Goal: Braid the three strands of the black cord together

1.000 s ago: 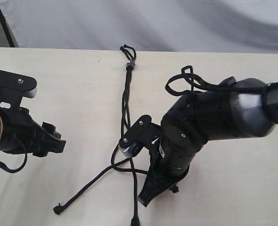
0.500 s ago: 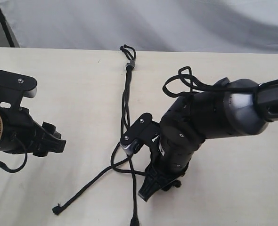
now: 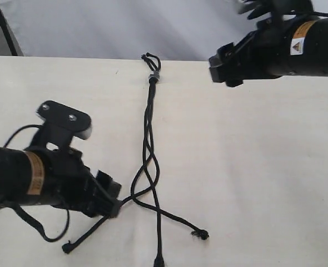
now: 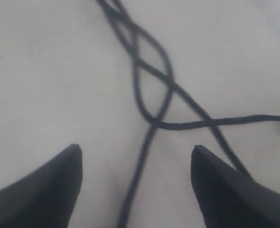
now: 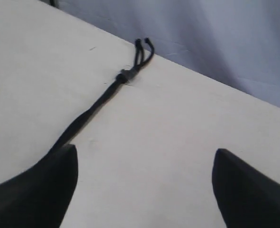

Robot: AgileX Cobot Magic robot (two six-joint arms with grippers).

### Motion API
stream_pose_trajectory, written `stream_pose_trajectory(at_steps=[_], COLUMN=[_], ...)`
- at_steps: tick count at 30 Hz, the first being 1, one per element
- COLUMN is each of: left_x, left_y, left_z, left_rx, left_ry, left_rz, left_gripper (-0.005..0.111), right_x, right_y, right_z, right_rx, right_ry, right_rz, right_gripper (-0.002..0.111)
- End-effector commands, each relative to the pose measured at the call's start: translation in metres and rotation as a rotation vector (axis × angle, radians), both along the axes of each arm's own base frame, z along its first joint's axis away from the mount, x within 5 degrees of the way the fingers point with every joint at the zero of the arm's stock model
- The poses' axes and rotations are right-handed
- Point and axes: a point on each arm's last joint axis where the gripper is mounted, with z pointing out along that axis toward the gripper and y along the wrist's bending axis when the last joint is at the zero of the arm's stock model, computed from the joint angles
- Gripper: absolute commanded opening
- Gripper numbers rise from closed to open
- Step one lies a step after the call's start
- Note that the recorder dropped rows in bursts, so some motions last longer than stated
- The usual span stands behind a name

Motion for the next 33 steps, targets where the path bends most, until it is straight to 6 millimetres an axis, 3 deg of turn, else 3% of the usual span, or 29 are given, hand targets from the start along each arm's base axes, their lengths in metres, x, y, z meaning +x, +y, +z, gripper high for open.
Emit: stream_pose_trajectory(at_steps=[1, 6, 9, 13, 16, 18, 22, 27, 33], left_x=[-0.004, -0.008, -0.003, 0.001, 0.001, 0.001, 0.0, 0.002, 0.017], left_y=[-0.05, -0.11, -0.119, -0.124, -0.126, -0.126, -0.125, -0.12, -0.109], left_z=[-0.015, -0.038, -0.045, -0.058, -0.067, -0.071, -0.074, -0.064, -0.042], left_rx=[0.044, 0.196, 0.267, 0.347, 0.357, 0.367, 0.39, 0.5, 0.728], left_ry=[0.11, 0.239, 0.29, 0.338, 0.345, 0.358, 0.361, 0.35, 0.179], left_rz=[-0.086, -0.165, -0.148, -0.136, -0.155, -0.155, -0.188, -0.288, -0.399], left_gripper=[0.062, 0.062, 0.062, 0.062, 0.055, 0.042, 0.002, 0.001, 0.001], right_x=[0.009, 0.01, 0.01, 0.01, 0.01, 0.01, 0.01, 0.01, 0.01], right_y=[-0.032, -0.035, -0.036, -0.036, -0.036, -0.036, -0.036, -0.036, -0.036], right_z=[-0.005, -0.005, -0.005, -0.006, -0.006, -0.006, -0.006, -0.006, -0.006], right_rx=[0.043, 0.053, 0.05, 0.048, 0.048, 0.048, 0.048, 0.048, 0.048], right_ry=[0.004, 0.005, 0.012, 0.016, 0.016, 0.016, 0.017, 0.017, 0.017], right_rz=[-0.132, -0.149, -0.151, -0.152, -0.152, -0.152, -0.152, -0.152, -0.152], right_gripper=[0.073, 0.073, 0.073, 0.073, 0.073, 0.073, 0.073, 0.073, 0.073])
